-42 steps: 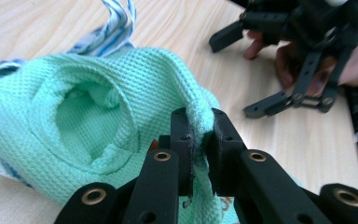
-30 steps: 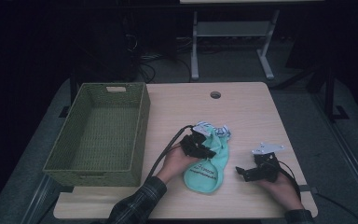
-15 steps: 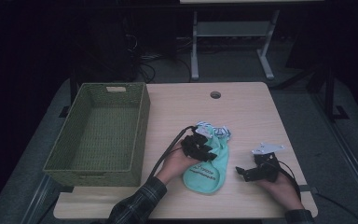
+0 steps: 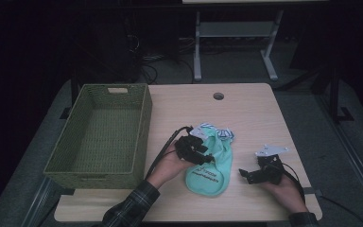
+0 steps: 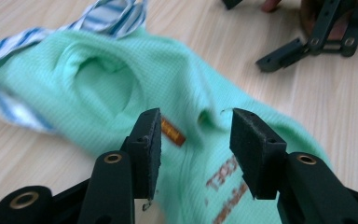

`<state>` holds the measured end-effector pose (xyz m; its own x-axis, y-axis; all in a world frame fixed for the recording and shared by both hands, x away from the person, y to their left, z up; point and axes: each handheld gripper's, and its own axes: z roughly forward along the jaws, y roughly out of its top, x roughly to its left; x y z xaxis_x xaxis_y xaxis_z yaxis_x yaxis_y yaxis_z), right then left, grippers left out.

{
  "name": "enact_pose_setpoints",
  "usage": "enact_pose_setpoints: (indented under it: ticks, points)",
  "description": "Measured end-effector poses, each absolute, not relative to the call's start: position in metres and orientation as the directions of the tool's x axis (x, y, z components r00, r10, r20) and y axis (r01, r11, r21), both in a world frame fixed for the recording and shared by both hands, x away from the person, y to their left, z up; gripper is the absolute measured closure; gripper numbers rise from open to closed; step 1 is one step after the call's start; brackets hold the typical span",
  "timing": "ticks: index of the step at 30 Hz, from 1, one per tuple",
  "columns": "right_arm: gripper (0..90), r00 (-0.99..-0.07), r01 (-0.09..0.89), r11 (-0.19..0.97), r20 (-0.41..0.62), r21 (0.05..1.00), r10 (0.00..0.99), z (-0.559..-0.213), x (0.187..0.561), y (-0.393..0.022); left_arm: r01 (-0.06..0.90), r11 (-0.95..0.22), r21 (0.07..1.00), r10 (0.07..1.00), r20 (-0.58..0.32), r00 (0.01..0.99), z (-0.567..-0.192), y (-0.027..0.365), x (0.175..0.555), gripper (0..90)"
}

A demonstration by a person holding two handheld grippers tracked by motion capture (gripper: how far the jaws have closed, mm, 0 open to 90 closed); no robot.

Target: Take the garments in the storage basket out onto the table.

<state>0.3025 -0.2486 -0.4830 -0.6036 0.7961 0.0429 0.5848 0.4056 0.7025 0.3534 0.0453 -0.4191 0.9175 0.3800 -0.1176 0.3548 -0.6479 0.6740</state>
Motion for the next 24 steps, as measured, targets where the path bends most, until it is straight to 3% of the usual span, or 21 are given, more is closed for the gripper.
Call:
enact_pose_setpoints:
  ticks: [9,24]
  points:
    - [2.2,-0.604,0.583,0.406,0.041,0.703,0.796,-0.483,0.303,-0.249,0.362,-0.663,0.655,0.402,-0.097,0.911,-0.427,0.065,0.347,57.7]
    - [2.2,-0.617,0.575,0.418,0.038,0.703,0.786,-0.483,0.304,-0.248,0.387,-0.685,0.617,0.424,-0.094,0.901,-0.446,0.064,0.349,60.3]
